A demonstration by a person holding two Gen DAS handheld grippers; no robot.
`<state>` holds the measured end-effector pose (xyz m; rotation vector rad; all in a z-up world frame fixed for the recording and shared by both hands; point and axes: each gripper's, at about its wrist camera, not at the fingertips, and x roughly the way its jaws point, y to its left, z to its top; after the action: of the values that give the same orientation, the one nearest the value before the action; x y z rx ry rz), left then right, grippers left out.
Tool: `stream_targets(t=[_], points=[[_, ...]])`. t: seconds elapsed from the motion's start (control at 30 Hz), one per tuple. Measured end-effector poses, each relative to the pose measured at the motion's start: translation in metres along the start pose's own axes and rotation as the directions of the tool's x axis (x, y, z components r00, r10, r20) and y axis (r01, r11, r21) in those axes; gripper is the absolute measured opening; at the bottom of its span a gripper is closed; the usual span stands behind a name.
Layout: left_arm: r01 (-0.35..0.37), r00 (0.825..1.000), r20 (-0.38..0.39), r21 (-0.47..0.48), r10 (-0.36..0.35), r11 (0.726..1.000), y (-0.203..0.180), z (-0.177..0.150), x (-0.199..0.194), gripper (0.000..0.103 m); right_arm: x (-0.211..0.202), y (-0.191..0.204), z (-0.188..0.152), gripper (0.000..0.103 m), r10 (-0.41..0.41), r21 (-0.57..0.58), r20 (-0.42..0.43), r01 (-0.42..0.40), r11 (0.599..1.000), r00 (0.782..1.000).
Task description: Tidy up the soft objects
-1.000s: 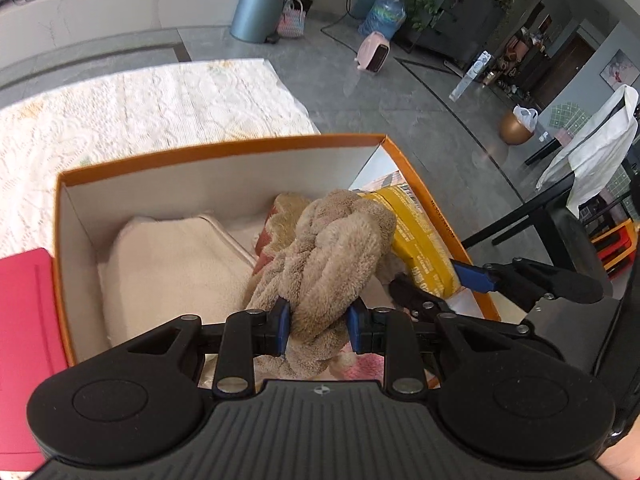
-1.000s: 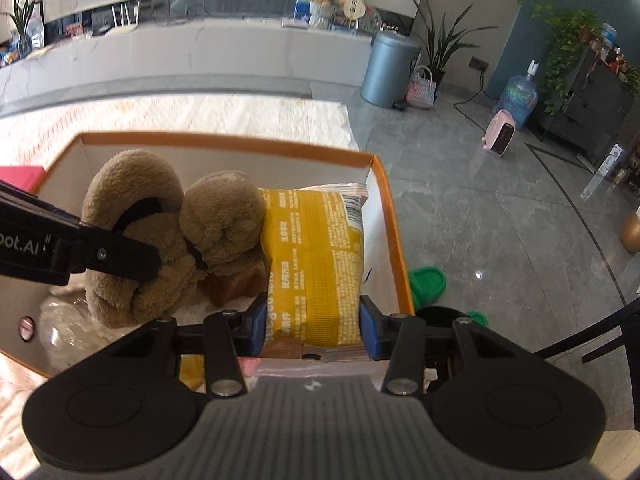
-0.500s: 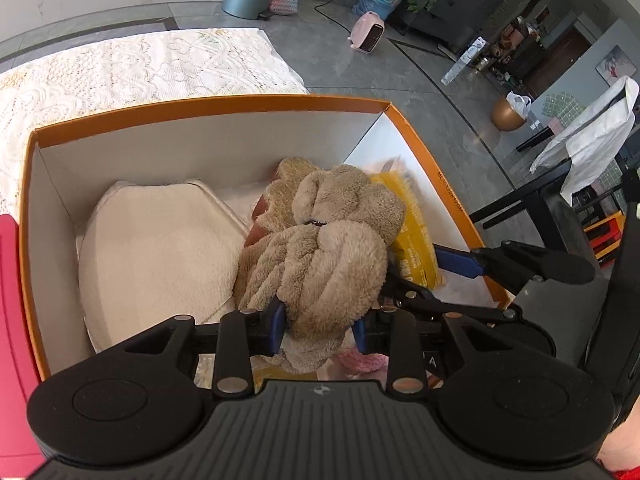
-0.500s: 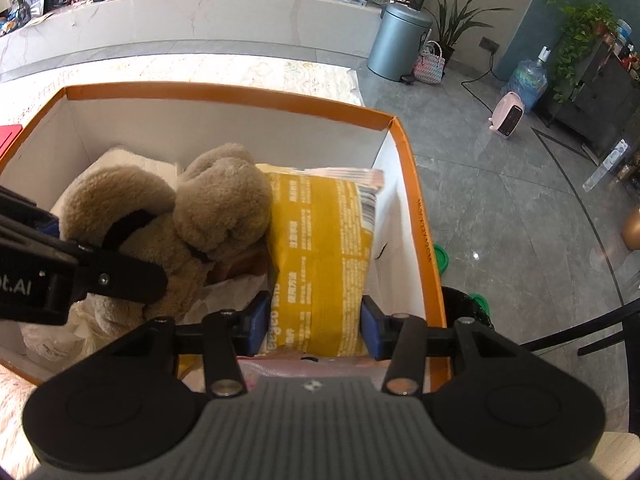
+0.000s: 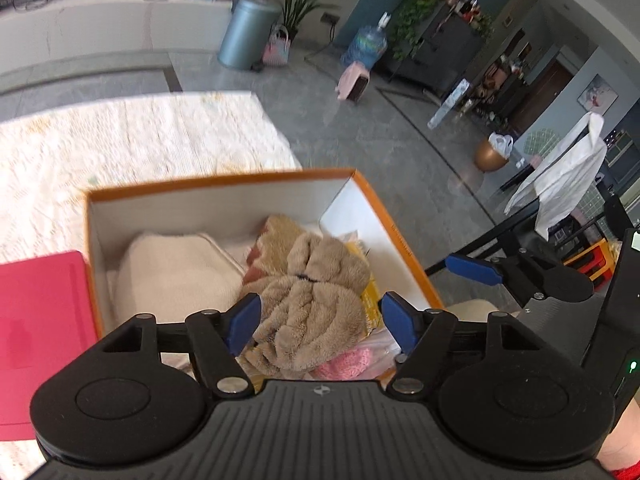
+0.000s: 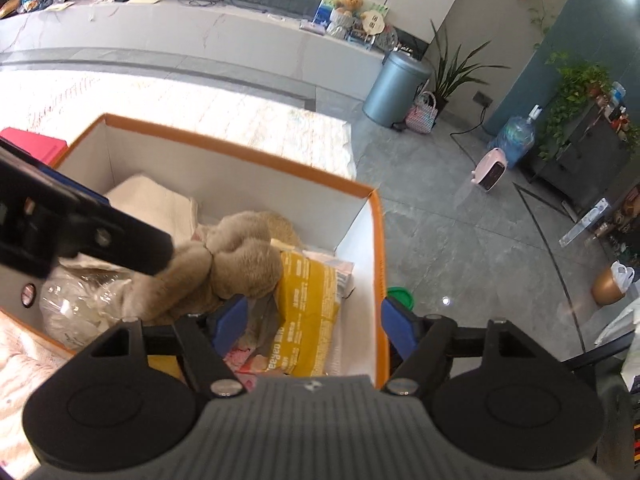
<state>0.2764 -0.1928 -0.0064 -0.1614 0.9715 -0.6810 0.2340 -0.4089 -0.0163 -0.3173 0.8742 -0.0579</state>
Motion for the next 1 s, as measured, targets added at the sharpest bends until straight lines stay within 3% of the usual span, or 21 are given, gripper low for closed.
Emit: stream_targets(t=[0.1,0.3,0.47,0.6,0.67,0.77,0.93,1.0], points=[[-0.045,0.994,0.099,0.018,0.043,0.999,-0.006,-0.006,-0.026,0.082,-0.023,-0.002,0.002,0.075,-0.006,0.03,0.041,0.005,1.0,0.999],[-0.107,0.96,0.269,0.093,0.079,0.99,-0.019,-0.022,-0.081,0.081,-0.078,0.002,0.006,0.081,0.005,0.09,0.17,-0.02,0.996,0.985],[-0.177,0.914,0.391,0.143,0.109,0.974,-0.032,-0.039,-0.126,0.08,-0.126,0.019,0.003,0.09,0.036,0.107,0.276,-0.068,0.992,0.961],[-0.259,0.864,0.481,0.175,0.147,0.95,-0.041,-0.058,-0.158,0.076,-0.159,0.035,-0.004,0.092,0.077,0.134,0.346,-0.131,0.982,0.935],[-0.286,0.841,0.514,0.157,0.169,0.945,-0.041,-0.067,-0.17,0.076,-0.175,0.045,-0.011,0.1,0.095,0.155,0.378,-0.164,0.974,0.921],[-0.315,0.808,0.555,0.12,0.2,0.941,-0.038,-0.08,-0.185,0.076,-0.188,0.06,-0.022,0.1,0.11,0.177,0.415,-0.199,0.964,0.903],[-0.447,0.714,0.642,0.109,0.281,0.888,-0.036,-0.112,-0.196,0.076,-0.203,0.085,-0.043,0.1,0.09,0.232,0.475,-0.223,0.947,0.876],[-0.498,0.665,0.678,0.09,0.313,0.863,-0.032,-0.13,-0.195,0.076,-0.207,0.095,-0.056,0.1,0.062,0.247,0.503,-0.213,0.945,0.862]])
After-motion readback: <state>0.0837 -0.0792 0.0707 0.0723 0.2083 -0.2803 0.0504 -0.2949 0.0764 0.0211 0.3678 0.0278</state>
